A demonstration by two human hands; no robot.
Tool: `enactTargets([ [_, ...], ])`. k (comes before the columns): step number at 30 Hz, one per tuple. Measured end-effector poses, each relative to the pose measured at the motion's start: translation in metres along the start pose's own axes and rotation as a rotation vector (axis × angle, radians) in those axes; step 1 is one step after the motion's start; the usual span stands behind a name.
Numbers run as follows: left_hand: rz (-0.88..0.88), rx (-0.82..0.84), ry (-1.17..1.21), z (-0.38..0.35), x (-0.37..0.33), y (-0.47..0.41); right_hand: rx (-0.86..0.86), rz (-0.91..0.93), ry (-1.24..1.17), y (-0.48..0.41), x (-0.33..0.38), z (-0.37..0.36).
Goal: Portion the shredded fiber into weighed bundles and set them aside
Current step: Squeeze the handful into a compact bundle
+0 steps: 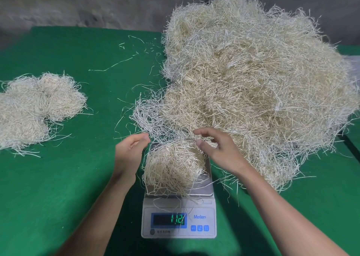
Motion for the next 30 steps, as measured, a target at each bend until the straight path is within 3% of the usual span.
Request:
enactTargets([
  [7,-0.001,-0.005,-0.035,0.001,0.002,-0.001,0.001,0.011,0.029,-0.001,-0.001,-0.001],
  [10,0.044,-0.041,-0.1,0.006,0.009,0.0,0.142,0.08,0.117,0.0,-0.003,-0.008],
  [12,0.143,-0.006,-0.224,0.007,0.02,0.001,0.281,0.138,0.258,0.004,-0.009,-0.021],
  [15,0.289,0.121,-0.498,-0.002,0.037,0.01,0.358,0.209,0.501,0.006,-0.021,-0.046],
  [19,0.236,0.229,-0.73,-0.026,0.041,0.025,0.325,0.237,0.536,0.002,-0.03,-0.077],
  [22,0.129,0.293,-0.428,-0.043,0.025,0.037,0.195,0.16,0.385,-0.001,-0.036,-0.083],
  [25,0.122,0.253,-0.164,-0.05,0.008,0.028,-0.038,0.074,0.165,-0.014,-0.024,-0.07],
  [27,0.27,0.223,0.117,-0.057,-0.004,0.012,-0.153,0.064,0.112,-0.026,-0.004,-0.053],
  [30,0.569,0.279,0.484,-0.08,-0.028,-0.007,-0.193,0.141,0.108,-0.031,0.035,-0.034],
])
Point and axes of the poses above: each hand's wrist, its own y-axis away from the middle knuckle, its own z-axis out of the back of the hand, x = y × z, the point moved 6 cm from there along -y, towards the middle knuckle, and after that the axes turned 7 degrees about y, right-handed, at the moved point
